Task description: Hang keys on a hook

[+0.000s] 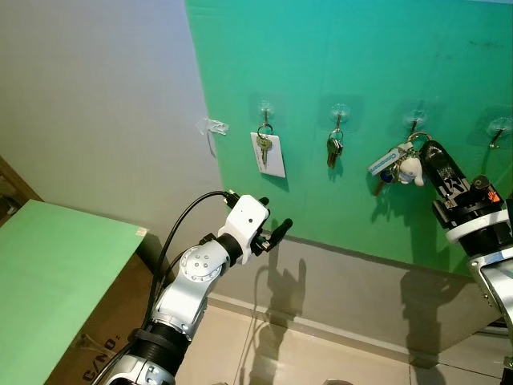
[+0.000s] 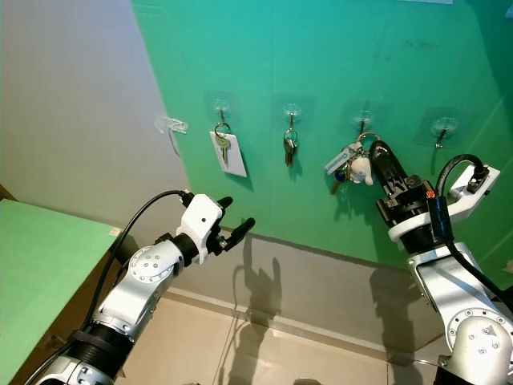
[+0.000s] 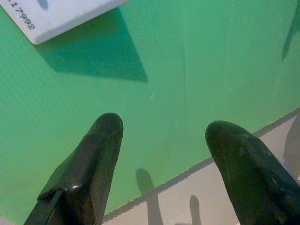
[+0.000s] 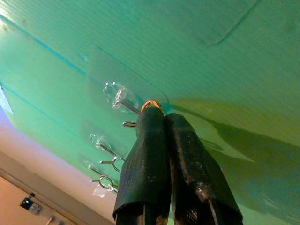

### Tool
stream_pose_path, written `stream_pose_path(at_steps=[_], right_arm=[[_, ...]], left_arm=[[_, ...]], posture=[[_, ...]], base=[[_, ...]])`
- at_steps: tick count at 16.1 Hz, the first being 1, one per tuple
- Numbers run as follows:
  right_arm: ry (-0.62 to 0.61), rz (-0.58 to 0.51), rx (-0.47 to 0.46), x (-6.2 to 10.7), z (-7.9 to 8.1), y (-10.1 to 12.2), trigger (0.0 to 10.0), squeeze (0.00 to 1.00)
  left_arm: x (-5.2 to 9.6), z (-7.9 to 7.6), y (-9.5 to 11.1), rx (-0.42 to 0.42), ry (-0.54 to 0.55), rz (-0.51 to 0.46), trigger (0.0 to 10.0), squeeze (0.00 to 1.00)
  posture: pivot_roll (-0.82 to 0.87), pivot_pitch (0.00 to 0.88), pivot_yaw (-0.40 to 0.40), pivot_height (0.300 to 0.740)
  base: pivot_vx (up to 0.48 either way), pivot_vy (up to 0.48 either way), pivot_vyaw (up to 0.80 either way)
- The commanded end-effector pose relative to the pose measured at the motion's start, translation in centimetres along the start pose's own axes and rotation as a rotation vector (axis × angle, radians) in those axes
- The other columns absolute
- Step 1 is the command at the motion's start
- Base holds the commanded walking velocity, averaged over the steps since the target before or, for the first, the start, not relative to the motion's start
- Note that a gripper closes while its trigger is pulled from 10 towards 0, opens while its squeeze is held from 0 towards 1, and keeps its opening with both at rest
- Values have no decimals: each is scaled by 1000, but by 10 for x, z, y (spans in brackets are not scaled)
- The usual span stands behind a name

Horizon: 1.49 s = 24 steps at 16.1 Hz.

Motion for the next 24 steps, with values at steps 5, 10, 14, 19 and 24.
stream_pose_path(at_steps=[5,10,14,19,24], right_arm=[[-125,64,11,0,-25,-20,0,0],[-362,261,548,10,-73,-43,10000,1000],[-410,135,991,7,-72,-7,10000,1000],[-435,22,1055,5,-69,8,10000,1000],[-426,11,1095,6,-69,6,10000,1000]], left_arm=[[2,3,-6,2,8,29,10000,0],[3,3,-6,4,13,30,10000,0],[3,2,-7,5,15,29,10000,0],[3,2,-7,6,14,26,10000,0],[2,6,-5,-18,34,23,10000,0]], posture=[[-209,0,98,740],[-206,0,97,740],[-210,0,94,740],[-211,0,92,740],[-211,0,94,740]], base=[[0,0,0],[0,0,0],[0,0,0],[0,0,0],[0,0,0]])
Point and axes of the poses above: a point about 5 cm out from each wrist's last joint towards the gripper, its own x axis pointing back from the gripper into the wrist, its own y axis along the axis of the wrist's last joint, z = x × y, the point moved 6 cm from there along -x, pointing out of the wrist towards the gripper, and after that the axes turned 4 degrees about x, right-handed, at the moved point
